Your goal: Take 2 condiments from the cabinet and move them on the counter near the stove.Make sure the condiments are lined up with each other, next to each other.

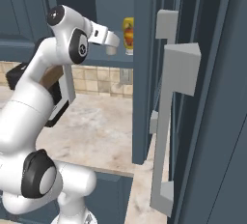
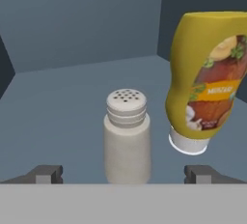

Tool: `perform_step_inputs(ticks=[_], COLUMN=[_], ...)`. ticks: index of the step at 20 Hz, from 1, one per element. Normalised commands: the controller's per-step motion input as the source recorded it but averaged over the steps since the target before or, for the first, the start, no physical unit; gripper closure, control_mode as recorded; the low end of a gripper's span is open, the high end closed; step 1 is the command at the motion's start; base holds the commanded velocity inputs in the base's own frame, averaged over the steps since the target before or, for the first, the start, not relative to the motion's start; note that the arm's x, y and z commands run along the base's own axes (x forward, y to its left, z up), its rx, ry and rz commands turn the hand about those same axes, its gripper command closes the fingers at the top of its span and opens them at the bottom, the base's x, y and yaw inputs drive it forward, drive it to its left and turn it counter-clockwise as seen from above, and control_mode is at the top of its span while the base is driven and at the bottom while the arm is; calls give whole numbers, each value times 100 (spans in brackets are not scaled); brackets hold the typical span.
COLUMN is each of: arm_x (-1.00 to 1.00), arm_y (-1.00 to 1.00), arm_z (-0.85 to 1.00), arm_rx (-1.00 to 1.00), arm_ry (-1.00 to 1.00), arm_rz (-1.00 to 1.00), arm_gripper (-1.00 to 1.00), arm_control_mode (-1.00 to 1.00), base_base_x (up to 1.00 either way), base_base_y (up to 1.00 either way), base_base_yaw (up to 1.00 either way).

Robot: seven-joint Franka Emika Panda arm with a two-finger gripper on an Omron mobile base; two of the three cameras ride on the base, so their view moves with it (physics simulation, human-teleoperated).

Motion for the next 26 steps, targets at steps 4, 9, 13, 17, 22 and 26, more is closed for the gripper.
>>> perform_step_inputs(ticks=[4,9,13,17,22,26], arm_x=[6,8,12,11,10,12], arm_y=[-8,-5,-3,-2,-1,0], arm_z=[0,-3,-5,-4,-2,-6], arm_rx=[0,0,0,0,0,0], arm_ry=[3,5,4,3,3,2], arm_rz=[-2,-1,-1,-1,-1,-1], arm_gripper=[-100,-100,-100,-100,-100,-100], arm_control_mode=[-100,-100,-100,-100,-100,-100], base_base_x=[0,0,0,0,0,0], base_base_y=[0,0,0,0,0,0], base_base_yaw=[0,0,0,0,0,0])
